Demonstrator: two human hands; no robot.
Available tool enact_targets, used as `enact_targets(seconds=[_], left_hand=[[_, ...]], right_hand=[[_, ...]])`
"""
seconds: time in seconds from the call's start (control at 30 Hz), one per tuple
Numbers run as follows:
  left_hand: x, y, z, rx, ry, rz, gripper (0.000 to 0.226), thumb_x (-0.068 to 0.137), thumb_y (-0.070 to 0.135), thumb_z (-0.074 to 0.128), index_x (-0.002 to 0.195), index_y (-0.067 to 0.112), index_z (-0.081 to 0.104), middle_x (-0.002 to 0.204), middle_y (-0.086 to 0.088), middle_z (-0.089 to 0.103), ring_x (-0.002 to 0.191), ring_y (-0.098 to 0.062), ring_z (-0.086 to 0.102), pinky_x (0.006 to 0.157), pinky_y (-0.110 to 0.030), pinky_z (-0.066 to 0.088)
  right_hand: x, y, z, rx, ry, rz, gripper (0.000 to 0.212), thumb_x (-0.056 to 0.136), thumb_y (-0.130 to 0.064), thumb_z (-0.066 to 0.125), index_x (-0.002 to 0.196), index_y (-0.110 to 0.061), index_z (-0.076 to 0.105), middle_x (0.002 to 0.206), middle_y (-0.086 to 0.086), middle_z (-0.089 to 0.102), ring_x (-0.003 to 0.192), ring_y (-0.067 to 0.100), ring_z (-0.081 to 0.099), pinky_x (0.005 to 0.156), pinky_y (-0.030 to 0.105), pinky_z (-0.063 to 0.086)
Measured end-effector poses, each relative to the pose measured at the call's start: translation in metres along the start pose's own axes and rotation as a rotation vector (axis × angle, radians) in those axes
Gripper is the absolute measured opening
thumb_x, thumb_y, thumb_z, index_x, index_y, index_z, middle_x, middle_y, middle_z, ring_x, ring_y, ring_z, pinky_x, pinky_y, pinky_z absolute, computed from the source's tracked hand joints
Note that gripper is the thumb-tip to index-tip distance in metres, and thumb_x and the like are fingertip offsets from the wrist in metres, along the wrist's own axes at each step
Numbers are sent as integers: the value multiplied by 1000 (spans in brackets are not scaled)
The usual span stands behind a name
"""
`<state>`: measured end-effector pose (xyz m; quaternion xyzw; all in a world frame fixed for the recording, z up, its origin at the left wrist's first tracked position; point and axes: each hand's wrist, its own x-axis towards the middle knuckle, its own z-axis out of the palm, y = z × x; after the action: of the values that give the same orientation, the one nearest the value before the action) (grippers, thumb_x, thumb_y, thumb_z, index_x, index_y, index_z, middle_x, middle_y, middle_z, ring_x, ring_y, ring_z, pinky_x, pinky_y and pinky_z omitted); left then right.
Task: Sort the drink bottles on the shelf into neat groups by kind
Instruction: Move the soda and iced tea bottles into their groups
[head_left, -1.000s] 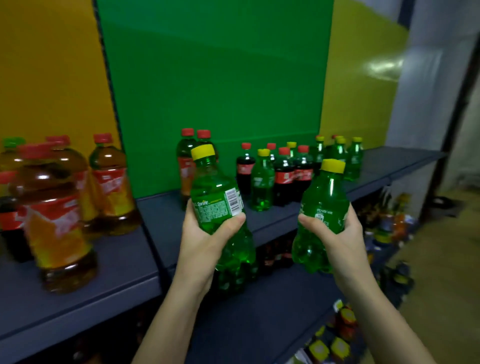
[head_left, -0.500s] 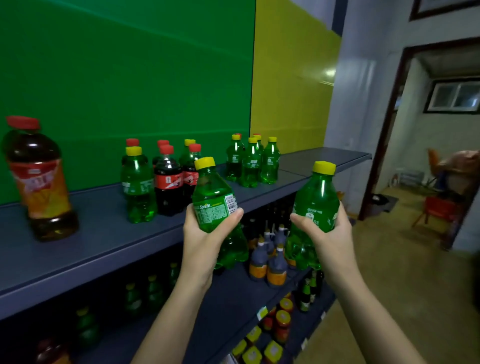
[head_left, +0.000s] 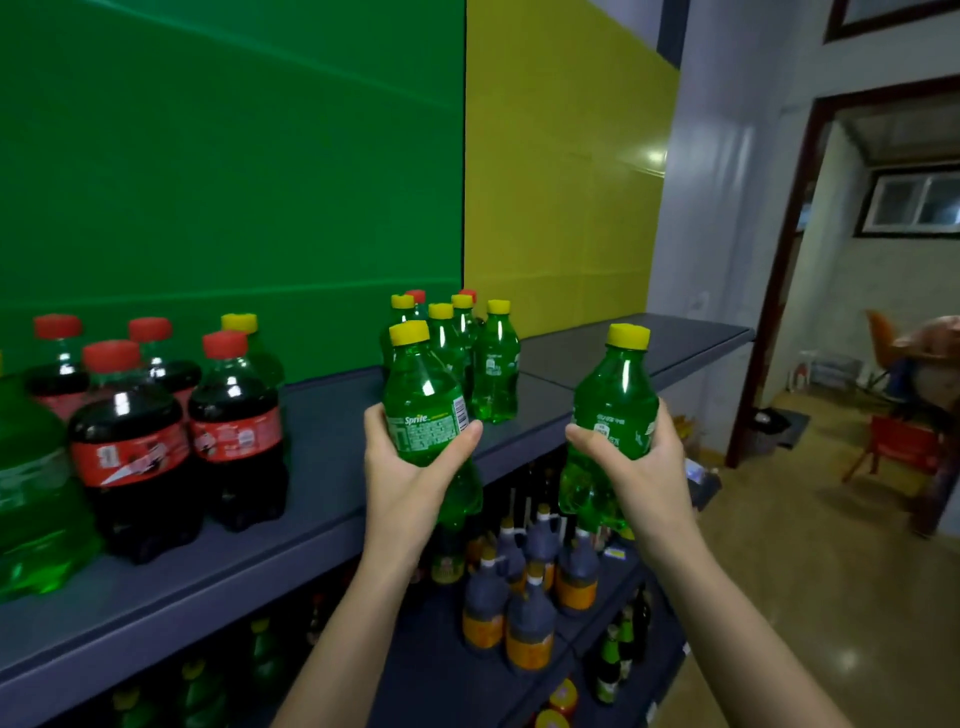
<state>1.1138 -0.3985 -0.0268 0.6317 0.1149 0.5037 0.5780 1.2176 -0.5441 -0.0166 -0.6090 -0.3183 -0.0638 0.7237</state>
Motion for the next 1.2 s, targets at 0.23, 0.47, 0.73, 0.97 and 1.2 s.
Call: enact_targets(seconds=[0.23,0.47,0.73,0.97,1.2], left_hand=[[64,-37,41,157,58,123,63,67,28,80,118,18,44,100,20,58,89,13,57,75,-3,42],[91,-69,69,326,179,164,73,63,38,79,121,20,39,110,8,59,101,-8,57,80,-5,40],[104,-97,93,560,343,145,90,55,62,66,127,16,37,121,0,50,114,-17,50,98,-37,44],[110,-102,102,761,446,92,98,55,67,56,130,7,34,121,-1,35,123,-15,35,101,-28,33],[108,-100,104,857,430,22,95,60,71,51,130,11,29,125,3,36,124,-12,34,104,-27,31]], right_hand=[[92,50,12,-2,-43,-12,48,70,-17,79,110,-18,52,99,4,64,92,21,64,82,48,53],[156,97,24,30,-117,-13,51,69,-20,79,111,-19,50,97,-2,63,92,16,63,85,44,53],[204,145,36,91,-336,6,68,61,-42,75,119,-20,47,102,-8,61,96,8,60,89,37,51],[226,166,41,162,-522,-18,66,67,-45,66,125,-23,41,112,-12,57,97,-11,54,84,12,46],[236,172,36,158,-717,-13,72,74,-51,54,137,-30,26,131,-19,45,118,-7,44,102,22,36]])
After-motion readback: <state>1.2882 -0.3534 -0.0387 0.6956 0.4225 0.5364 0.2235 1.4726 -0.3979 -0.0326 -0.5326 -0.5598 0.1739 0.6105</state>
